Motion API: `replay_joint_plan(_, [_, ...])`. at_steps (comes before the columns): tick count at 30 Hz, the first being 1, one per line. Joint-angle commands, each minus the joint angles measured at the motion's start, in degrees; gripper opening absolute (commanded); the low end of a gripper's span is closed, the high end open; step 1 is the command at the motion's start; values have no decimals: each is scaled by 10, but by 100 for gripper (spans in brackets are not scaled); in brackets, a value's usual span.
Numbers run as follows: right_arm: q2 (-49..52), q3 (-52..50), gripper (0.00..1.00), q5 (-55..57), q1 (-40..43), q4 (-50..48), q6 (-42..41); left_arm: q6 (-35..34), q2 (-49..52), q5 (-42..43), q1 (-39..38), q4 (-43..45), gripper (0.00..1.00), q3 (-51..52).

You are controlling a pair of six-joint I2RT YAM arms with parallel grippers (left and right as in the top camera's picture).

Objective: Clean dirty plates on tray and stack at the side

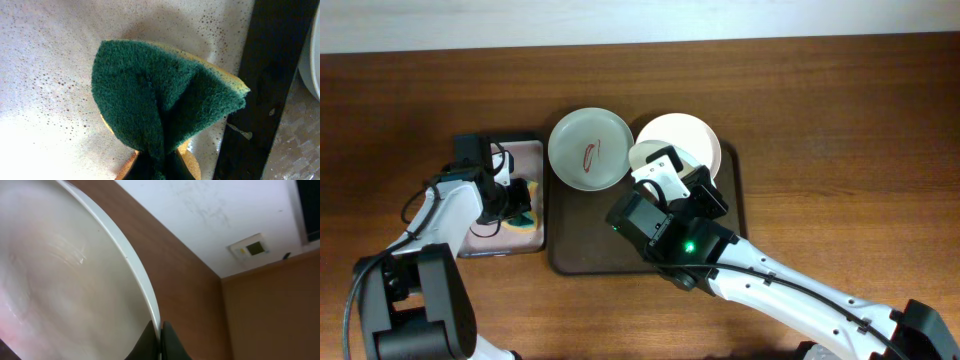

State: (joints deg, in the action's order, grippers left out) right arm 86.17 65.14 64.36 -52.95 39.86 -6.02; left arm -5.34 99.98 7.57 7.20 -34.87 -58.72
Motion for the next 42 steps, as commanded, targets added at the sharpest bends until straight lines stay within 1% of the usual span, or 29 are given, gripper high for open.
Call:
replay_joint_plan(1, [-14,13,4,43,-3,-3,-2,11,3,10,1,2,0,-5])
replay_joint_plan(5, [-14,13,4,20,5,-2,-45,11,3,10,1,2,0,-5])
replay_joint_plan(8, [-14,13,4,-74,35,-2,-89,11,3,10,1,2,0,-5])
replay_joint_plan(10, [-14,13,4,-153,71,-1,-132,11,3,10,0,1,0,-5])
replay_joint_plan(12, [-16,13,4,-206,109,0,-160,11,3,11,-1,1,0,-5])
replay_joint_plan(14, [-21,13,4,-274,175,5,-186,11,3,11,-1,1,0,-5])
replay_joint_plan(17, [-22,13,4,-371,273,10,-199,11,3,11,-1,2,0,-5])
replay_joint_plan(19, [-22,13,4,-444,360,23,-219,11,3,11,-1,1,0,-5])
replay_joint_plan(23, [-22,13,4,-563,517,28,-219,11,3,10,-1,0,0,-5])
replay_joint_plan(25, [-19,13,4,-602,588,34,-219,11,3,11,-1,0,0,-5])
replay_joint_plan(29, [1,13,4,-627,690,57,-214,11,3,10,-1,0,0,-5])
replay_joint_plan(33, [46,12,4,-642,743,58,-168,11,3,11,-1,0,0,-5])
replay_joint_plan(40, [95,12,4,-642,749,65,-167,11,3,11,-1,-1,0,-5])
replay_joint_plan(42, [94,13,12,-654,747,64,-167,11,3,11,-1,-1,0,-5])
